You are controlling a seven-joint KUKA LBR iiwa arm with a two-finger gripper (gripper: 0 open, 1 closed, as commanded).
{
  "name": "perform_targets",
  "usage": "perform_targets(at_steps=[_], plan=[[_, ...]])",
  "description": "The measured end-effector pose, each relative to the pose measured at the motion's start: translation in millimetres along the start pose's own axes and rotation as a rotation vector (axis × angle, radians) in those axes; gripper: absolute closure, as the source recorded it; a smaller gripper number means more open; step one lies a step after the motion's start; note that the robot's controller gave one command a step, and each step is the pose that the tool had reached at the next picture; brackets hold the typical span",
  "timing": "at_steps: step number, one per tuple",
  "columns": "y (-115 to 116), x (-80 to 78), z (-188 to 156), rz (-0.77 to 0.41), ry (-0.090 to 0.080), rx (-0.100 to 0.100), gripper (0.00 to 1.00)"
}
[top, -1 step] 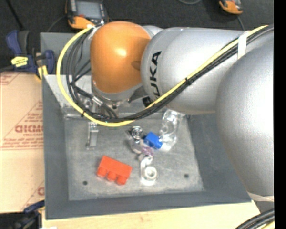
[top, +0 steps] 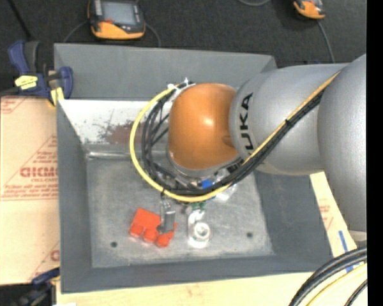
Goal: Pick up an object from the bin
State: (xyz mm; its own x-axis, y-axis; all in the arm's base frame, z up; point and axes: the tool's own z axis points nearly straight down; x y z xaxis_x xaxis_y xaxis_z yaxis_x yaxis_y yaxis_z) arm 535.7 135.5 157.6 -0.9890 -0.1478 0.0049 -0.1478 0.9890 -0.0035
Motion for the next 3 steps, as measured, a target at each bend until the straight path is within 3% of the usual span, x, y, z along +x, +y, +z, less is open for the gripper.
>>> perform_targets(at_steps=[1, 2, 3], plan=[[-19.6, 25.5, 32.4, 0.124, -0.004, -0.004, 0.0], [-19.3, 44.5, 34.6, 0.277, -0.003, -0.005, 0.0], [-9.4, 54.9, 88.4, 0.472, -0.005, -0.005, 0.0]])
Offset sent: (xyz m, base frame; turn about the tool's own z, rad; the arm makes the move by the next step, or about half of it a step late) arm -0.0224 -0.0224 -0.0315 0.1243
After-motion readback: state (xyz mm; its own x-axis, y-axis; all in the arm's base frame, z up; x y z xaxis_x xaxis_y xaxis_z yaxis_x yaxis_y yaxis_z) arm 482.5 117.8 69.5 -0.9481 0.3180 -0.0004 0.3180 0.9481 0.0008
